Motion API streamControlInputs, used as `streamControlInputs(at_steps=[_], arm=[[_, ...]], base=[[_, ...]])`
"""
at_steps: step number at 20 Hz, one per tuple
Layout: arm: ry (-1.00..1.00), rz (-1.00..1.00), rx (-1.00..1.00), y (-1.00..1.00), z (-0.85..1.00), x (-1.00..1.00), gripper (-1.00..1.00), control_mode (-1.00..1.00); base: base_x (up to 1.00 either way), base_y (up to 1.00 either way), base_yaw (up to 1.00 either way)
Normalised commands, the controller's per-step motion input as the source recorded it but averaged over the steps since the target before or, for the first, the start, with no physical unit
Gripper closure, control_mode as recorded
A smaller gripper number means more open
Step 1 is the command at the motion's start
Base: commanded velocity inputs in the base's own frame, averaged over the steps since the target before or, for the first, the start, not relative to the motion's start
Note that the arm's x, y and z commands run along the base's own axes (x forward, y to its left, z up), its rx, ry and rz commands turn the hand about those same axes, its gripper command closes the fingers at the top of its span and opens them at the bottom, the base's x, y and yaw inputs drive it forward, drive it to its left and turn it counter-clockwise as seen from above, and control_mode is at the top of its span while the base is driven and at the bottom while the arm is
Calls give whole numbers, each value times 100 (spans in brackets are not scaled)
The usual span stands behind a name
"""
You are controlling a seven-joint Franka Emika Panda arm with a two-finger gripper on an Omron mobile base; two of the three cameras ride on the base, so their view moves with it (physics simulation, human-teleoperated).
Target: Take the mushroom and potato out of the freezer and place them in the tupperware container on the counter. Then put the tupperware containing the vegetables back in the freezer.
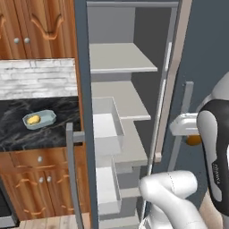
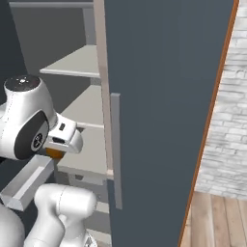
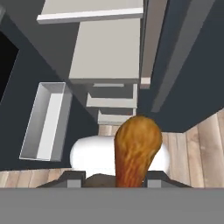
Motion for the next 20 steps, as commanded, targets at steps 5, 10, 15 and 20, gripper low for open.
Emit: streamControlInputs(at_steps=[5, 10, 15, 20], arm=[[0, 0, 0, 0, 0, 0, 100, 100], [0, 0, 0, 0, 0, 0, 100, 100], [0, 0, 0, 0, 0, 0, 100, 100], [0, 0, 0, 0, 0, 0, 100, 100]], base=[[-100, 12, 0], [-79, 75, -5], [-22, 100, -20], [-2, 100, -25]])
